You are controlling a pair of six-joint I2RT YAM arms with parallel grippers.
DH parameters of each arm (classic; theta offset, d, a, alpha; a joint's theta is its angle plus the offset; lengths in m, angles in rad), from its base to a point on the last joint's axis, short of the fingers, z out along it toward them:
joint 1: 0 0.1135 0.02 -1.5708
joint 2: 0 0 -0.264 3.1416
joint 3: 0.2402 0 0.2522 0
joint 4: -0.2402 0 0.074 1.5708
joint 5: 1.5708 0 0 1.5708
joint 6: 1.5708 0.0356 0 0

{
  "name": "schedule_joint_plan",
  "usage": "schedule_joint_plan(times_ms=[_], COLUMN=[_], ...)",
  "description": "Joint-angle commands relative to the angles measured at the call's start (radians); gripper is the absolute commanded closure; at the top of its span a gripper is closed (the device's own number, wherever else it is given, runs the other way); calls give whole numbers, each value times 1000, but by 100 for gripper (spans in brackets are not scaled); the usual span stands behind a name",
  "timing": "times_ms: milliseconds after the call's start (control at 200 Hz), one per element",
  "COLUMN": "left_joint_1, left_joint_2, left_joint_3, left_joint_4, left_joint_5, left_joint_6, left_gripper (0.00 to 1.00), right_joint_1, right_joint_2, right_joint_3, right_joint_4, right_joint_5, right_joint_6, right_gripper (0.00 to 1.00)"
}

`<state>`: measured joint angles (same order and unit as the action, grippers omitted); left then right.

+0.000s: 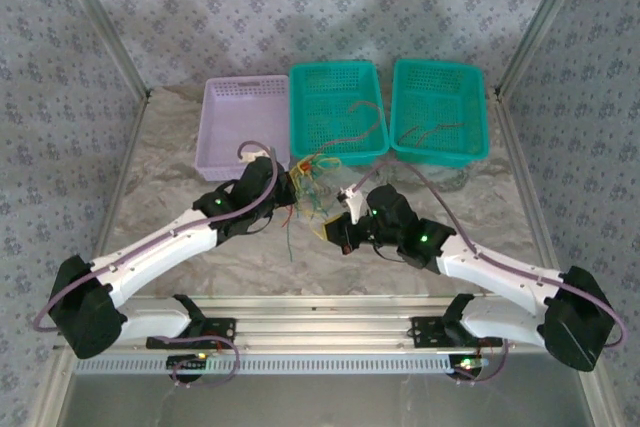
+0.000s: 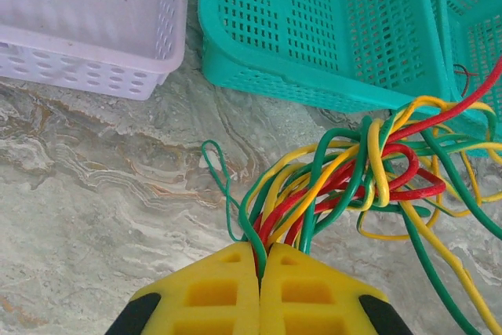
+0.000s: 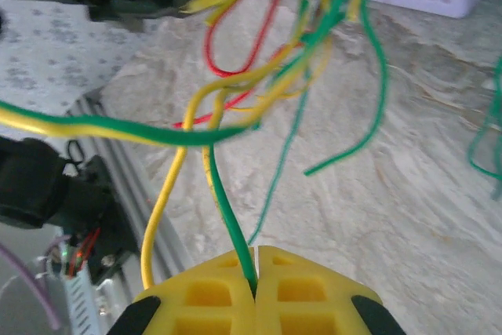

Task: Untangle the cables

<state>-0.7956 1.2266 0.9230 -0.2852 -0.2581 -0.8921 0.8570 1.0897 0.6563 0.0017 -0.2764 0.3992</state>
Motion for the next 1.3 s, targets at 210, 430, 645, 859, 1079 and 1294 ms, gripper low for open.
schedule_joint_plan(times_ms=[210,430,645,859,1079,1294], left_joint_1=[44,77,106,154,161,155], left_joint_2=[-71,-124,-175,-219,-177,-151], left_joint_3=[-15,-56,-98,-104,-185,-216], left_joint_4=[-4,-46,-91,-158,-89,-36], left_joint_5=[15,31,47,95,217,272], left_joint_6=[0,15,37,88,53,64], left_gripper=[100,99,97,88,79,86], right_joint_1=[-255,-432,-464,-526,-527,-490], right_joint_2=[-160,-225,-236,-232,-221,-191], right_joint_3=[37,35,87,109,87,79], right_joint_4=[-348,-466,-574,-635,-524,-494], right_joint_5=[305,349,476,512,416,389], right_joint_6=[80,122,95,95,114,92], right_gripper=[100,100,100,100,100,100])
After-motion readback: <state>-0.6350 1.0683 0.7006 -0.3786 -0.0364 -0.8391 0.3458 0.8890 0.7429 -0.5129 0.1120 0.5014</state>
